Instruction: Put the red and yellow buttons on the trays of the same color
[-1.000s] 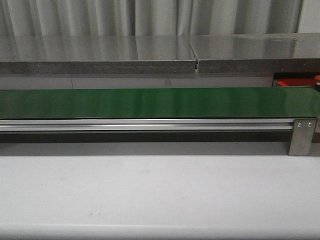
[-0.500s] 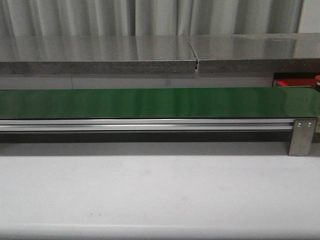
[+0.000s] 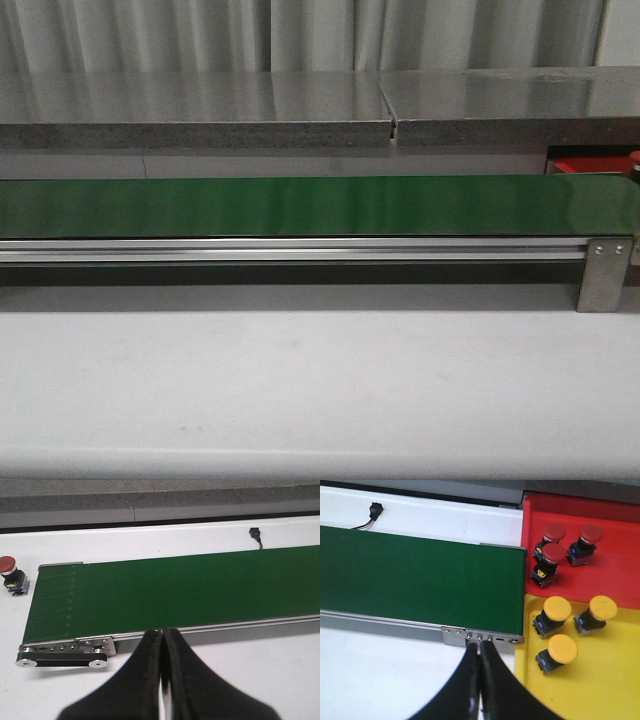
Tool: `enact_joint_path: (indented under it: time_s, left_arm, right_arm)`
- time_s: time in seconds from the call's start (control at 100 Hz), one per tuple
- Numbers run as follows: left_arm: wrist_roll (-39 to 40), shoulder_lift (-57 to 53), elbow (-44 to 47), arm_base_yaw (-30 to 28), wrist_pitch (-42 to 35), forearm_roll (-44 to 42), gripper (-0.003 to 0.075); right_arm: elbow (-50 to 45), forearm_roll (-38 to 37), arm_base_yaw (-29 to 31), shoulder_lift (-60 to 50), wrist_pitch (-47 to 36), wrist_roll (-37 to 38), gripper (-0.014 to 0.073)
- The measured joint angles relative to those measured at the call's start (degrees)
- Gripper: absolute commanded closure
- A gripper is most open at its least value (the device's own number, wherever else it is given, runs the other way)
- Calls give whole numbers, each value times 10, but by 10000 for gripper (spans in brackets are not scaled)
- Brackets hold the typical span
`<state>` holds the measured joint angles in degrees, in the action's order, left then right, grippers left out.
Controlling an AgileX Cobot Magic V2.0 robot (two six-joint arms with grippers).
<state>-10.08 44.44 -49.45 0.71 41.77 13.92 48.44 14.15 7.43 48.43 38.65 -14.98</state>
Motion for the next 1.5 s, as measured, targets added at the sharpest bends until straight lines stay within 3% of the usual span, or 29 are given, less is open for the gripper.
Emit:
enact_joint_path:
  time_s: [0.42,0.86,0.98,1.09,1.2,1.27,1.5]
  left_arm:
    - [7,6,0,-6,-3,0,741]
    - [17,188,-98,-154,4,40,732]
    - [17,248,-131,-186,14,42,605]
    - [17,302,-161,-211,17,43,337]
    - [17,347,-186,-233,19,43,138]
    - [18,372,-202,-246,19,44,114]
    - [52,451,-274,-289,37,44,141]
  right_arm:
    - [-43,-1,0,-85,-3,0,701]
    - [-43,-1,0,-85,-8,0,701]
    - [-43,-1,0,-85,-11,0,701]
    - [-43,-1,0,-85,-12,0,701]
    - [-43,-1,0,-85,-14,0,701]
    - [-43,-1,0,-85,-14,0,701]
    - [-43,-1,0,-85,-19,0,701]
